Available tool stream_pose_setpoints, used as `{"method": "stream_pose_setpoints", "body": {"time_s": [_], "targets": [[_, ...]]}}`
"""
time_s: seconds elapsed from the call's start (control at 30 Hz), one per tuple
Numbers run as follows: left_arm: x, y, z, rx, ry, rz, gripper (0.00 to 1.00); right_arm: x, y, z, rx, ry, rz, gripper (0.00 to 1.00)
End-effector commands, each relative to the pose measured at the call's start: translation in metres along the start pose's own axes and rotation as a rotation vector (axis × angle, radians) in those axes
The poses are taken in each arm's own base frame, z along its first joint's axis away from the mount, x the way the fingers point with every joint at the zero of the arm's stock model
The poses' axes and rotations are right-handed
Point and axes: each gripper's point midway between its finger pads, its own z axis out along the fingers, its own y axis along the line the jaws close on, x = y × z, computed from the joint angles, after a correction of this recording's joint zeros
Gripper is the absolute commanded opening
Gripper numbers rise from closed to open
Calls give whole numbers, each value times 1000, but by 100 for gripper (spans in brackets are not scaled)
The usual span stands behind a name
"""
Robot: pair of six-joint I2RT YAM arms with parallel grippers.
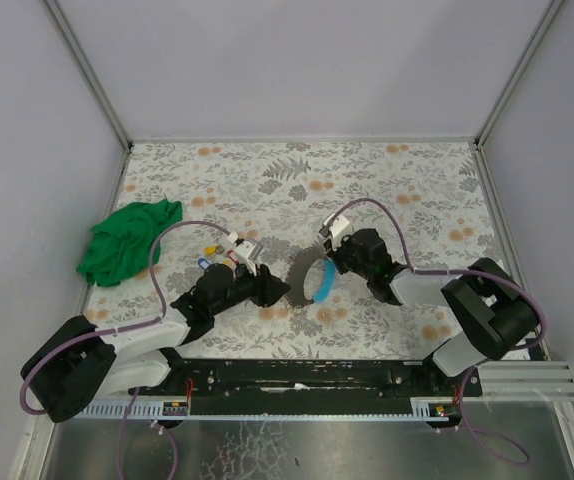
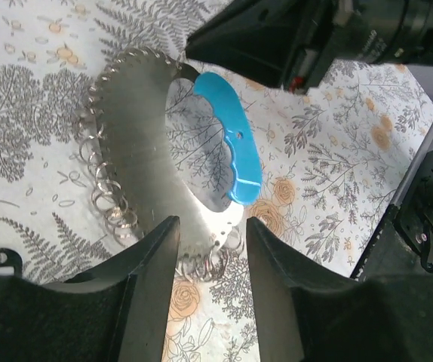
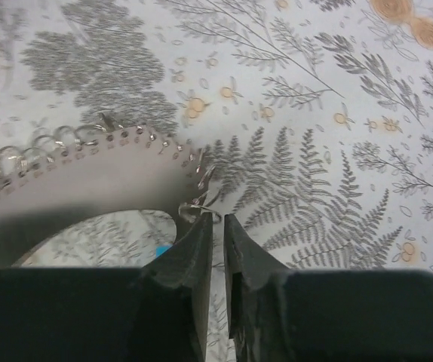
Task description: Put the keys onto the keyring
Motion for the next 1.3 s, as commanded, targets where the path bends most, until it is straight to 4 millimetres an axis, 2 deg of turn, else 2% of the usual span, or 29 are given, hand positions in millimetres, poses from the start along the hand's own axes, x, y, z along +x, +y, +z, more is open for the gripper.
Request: {"method": "stream_pose_setpoints", "body": {"time_s": [0.0, 0.1, 0.2, 0.33, 0.5, 0.67, 0.77, 0.87, 1.1, 1.27], "targets": [[16, 3, -2, -32, 60, -92, 40, -6, -34, 15, 136, 52, 12, 21], [24, -7, -3, -15, 92, -108, 40, -4, -37, 14, 164, 71, 49, 30], [32, -16, -2, -15, 110, -106, 40, -11, -36, 7, 163, 67, 71, 42], [41, -26, 1, -26, 135, -61, 40, -21, -30, -16, 153, 65, 158, 54], [43, -42, 16, -40, 171, 1, 37, -14, -17, -39, 141, 122, 304, 62], [51, -59, 37, -80, 207, 64, 35, -4, -9, -57, 138, 117, 379, 63], [62, -60, 51, -150, 254, 120, 33, 3, -9, -63, 156, 107, 402, 62], [70, -56, 60, -220, 293, 157, 32, 3, 0, -67, 117, 117, 426, 59], [77, -35, 54, -325, 301, 167, 28, -1, 32, -77, -46, 193, 493, 54], [83, -23, 49, -369, 320, 185, 26, -2, 55, -76, -154, 262, 568, 49]]}}
